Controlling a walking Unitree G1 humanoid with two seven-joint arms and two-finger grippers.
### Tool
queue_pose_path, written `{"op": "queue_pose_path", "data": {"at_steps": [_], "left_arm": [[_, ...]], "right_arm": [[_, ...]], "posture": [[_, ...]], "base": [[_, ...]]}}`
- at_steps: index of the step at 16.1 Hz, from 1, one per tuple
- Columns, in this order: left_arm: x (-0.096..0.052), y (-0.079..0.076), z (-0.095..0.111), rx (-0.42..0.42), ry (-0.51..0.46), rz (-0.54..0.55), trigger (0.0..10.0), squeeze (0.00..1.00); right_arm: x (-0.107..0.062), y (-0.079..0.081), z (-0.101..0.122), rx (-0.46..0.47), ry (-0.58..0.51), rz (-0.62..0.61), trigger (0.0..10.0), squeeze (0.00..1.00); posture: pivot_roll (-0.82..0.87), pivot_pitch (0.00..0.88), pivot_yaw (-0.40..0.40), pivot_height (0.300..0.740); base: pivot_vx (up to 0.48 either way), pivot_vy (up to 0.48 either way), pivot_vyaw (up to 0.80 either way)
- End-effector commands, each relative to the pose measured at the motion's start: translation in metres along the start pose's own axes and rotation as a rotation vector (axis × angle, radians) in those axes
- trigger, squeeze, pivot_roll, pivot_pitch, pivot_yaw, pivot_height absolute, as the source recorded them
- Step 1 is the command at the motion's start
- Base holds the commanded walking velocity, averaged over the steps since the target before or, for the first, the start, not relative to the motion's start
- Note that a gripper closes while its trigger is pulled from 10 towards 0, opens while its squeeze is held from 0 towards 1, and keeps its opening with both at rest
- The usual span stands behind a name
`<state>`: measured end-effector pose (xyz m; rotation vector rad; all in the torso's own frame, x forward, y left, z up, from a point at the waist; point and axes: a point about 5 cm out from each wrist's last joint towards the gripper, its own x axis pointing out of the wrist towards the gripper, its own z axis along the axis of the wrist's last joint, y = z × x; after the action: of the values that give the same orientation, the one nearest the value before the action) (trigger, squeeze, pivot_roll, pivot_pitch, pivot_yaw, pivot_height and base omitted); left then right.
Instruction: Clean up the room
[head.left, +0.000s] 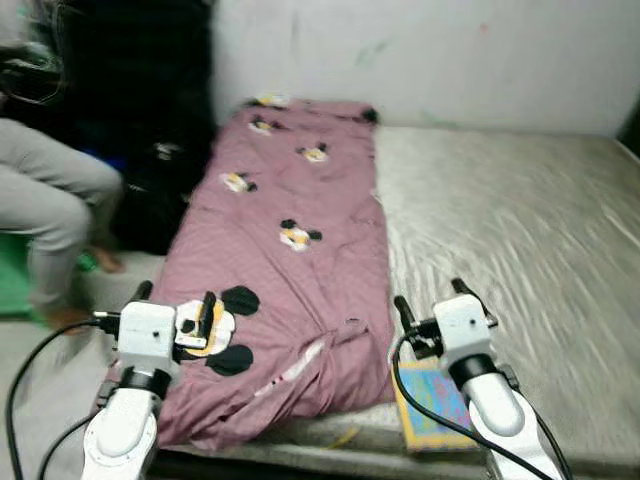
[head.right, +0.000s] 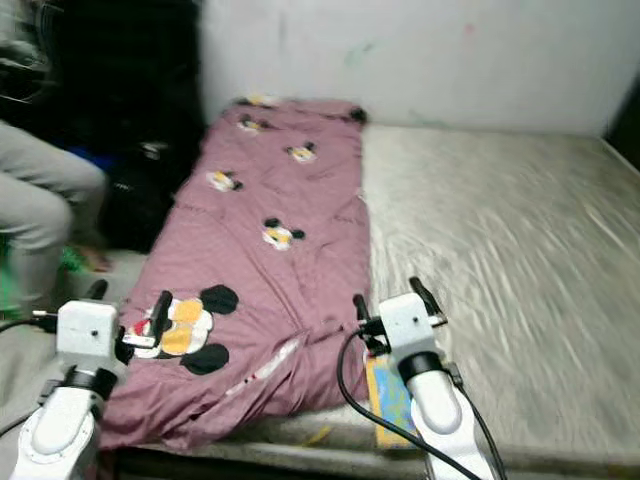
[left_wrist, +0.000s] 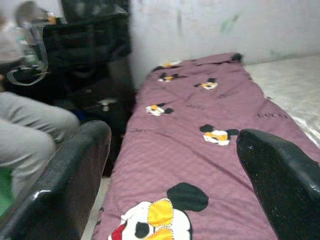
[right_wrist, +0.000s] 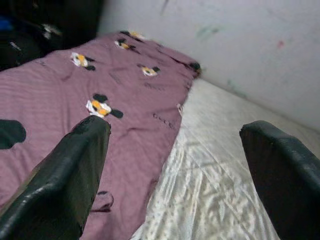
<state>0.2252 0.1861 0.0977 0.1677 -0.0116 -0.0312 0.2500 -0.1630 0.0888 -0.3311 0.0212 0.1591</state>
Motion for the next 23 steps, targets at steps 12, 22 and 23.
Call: {"op": "queue_pose_path", "data": {"at_steps": [12,22,23], "left_arm": [[0.0009,-0.0022,0.0004,-0.017,-0.004,-0.016,10.0,0.0],[0.0004,-0.0032,0.0009,-0.016,-0.006,-0.023,10.0,0.0],[0.0004,-0.0033,0.0009,-0.016,-0.005,-0.024,10.0,0.0]], "right_arm": [[0.0006,-0.0053,0.0001,0.02,-0.005,-0.019,10.0,0.0],[0.0008,-0.0058,-0.0016,0.03,0.007,-0.02,10.0,0.0],[0.0008,-0.0057,-0.0016,0.031,0.007,-0.02,10.0,0.0]], "posture": [[-0.03,0.0,0.0,0.74],[-0.03,0.0,-0.005,0.74],[-0.03,0.0,-0.005,0.74]], "base": [[0.0,-0.215,0.17],[0.0,0.0,-0.32],[0.0,0.0,-0.8]]}}
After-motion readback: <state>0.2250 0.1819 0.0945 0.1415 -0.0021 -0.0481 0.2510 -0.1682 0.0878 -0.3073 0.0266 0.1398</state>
